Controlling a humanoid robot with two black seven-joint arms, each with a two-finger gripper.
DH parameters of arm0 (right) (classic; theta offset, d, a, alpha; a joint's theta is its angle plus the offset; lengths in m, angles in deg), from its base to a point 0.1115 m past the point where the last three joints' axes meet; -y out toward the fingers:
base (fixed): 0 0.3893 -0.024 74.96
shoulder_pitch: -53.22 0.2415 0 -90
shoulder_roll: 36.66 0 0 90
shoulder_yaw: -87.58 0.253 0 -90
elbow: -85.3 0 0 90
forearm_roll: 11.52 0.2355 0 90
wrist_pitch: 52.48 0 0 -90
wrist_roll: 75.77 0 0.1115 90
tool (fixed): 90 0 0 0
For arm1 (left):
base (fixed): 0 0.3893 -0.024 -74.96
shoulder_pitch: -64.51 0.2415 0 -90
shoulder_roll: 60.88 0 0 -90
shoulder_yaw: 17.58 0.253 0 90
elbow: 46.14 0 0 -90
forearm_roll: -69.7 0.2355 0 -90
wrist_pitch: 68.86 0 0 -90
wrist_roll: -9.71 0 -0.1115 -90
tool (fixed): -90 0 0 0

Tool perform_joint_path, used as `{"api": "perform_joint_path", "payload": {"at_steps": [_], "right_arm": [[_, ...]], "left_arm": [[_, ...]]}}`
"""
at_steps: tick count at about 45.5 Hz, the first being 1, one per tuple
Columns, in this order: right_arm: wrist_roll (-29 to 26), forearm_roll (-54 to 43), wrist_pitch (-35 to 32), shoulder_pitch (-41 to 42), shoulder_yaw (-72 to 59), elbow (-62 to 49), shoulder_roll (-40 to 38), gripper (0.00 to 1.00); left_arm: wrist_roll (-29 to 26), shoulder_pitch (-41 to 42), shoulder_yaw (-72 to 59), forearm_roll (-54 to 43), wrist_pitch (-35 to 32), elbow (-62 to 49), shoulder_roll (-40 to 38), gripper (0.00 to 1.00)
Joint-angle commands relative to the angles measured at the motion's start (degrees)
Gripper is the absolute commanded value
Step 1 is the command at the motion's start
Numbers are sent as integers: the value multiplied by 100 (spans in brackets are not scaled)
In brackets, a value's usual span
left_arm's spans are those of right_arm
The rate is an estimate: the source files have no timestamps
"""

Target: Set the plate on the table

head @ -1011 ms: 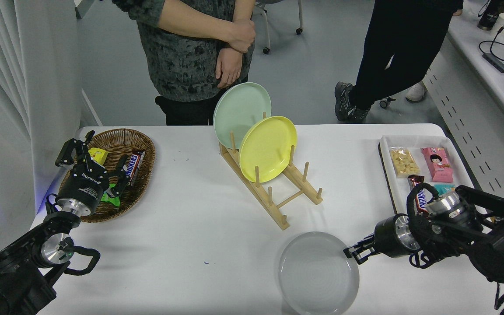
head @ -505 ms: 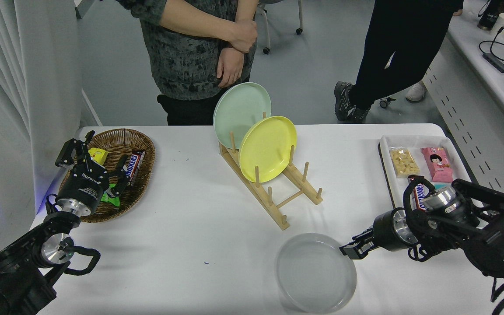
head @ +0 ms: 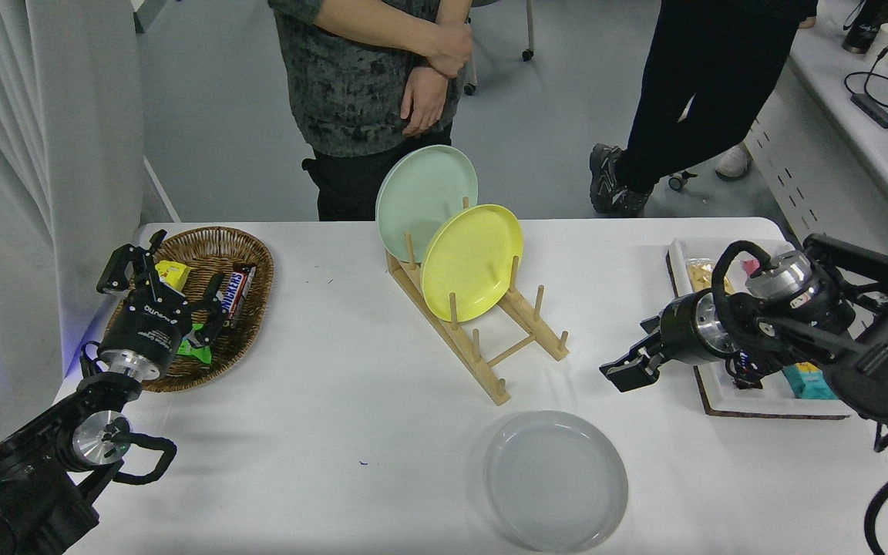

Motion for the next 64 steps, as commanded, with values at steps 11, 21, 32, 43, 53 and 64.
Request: {"api": "perform_joint_path", "payload": {"at_steps": [11,21,32,43,53,64], "right_arm": [[4,-3183,-1619,517,-493,-264,200,100],[65,-4686,-2419,473,-397,-537,525,100],[2156,-5742,-4151,-221,490,-528,763,100],[3009,-5715,-4213,-775,745,-476,983,100],[3141,-5190,-5257,-1468,2318,-572,1273,100],[2957,-3571,-6163,-1681,2670,-2346,2002,100]], "left_arm": [[0,0,-1,0,0,0,6,98],[0,0,-1,0,0,0,-3,98],[0,0,-1,0,0,0,6,98],[0,0,-1,0,0,0,-3,98],[0,0,-1,0,0,0,-3,98],[0,0,-1,0,-8,0,6,98]]}}
